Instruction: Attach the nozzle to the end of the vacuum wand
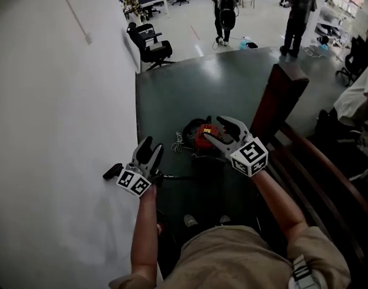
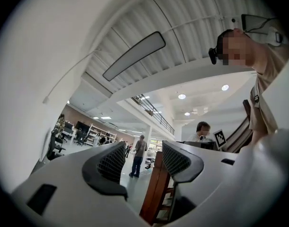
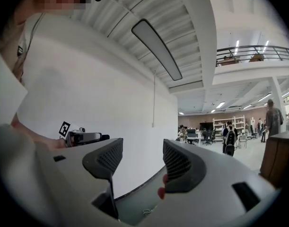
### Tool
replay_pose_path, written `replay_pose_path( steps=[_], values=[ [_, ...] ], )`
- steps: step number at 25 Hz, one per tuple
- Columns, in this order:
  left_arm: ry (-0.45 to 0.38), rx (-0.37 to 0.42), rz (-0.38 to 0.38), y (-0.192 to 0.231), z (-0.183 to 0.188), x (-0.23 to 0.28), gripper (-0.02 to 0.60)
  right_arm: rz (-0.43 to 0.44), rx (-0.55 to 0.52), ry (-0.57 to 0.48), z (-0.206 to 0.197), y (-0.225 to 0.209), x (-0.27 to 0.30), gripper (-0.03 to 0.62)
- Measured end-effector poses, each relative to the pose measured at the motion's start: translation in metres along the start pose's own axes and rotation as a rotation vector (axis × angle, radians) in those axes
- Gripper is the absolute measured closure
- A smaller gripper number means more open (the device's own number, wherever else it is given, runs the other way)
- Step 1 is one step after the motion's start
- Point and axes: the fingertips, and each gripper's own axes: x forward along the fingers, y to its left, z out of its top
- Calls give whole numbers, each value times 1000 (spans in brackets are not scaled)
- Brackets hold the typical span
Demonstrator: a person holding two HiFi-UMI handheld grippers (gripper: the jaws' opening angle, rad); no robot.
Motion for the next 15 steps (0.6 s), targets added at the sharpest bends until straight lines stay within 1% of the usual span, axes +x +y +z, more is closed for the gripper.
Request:
replay_pose_path(
  steps=[3,6,8,12,15],
  values=[
    [24,74,-45,-42,4,21,341,-19,-29,-22,17,-14,-42,319],
    [32,102,-96,-83,7,37,341,-41,-51,-33,28,-26,-82,319],
    [35,113,-111,-103,5,44,341,-59,-63,-36,29,-34,-105,319],
    [63,149,-122,-128,-8,49,341,-116,-67,-39,22,-51,-145,321],
    [93,156,-108,-130,-22,41,341,-163,-56,-39,10,-61,-169,323]
  ],
)
